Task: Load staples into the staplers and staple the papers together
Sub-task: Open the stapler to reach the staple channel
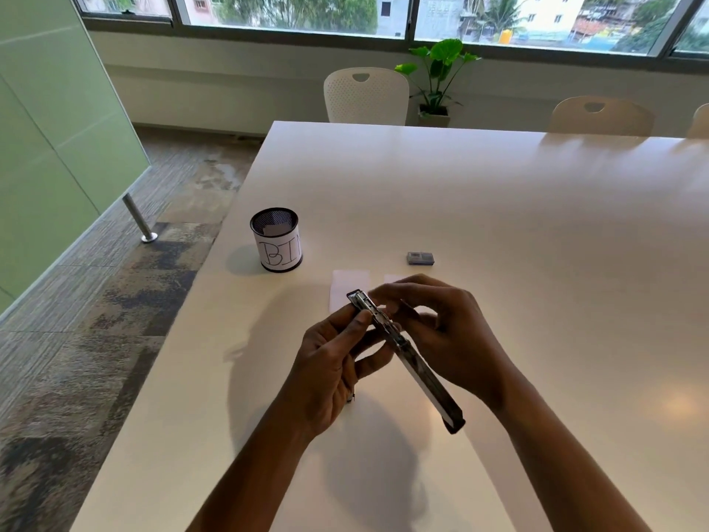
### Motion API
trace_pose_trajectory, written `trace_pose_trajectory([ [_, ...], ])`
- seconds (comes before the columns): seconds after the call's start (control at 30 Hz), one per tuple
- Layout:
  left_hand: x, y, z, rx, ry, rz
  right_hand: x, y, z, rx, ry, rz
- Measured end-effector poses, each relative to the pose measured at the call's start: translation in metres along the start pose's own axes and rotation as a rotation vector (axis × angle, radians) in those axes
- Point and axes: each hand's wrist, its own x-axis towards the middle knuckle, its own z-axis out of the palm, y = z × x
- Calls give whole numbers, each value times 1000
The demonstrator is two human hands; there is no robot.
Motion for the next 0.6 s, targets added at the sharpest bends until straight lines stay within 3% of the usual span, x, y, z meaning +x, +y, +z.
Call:
trace_pose_trajectory([
  [0.6,-9,7,-2,105,-17,4,11,-20,4,-238,-104,-55],
])
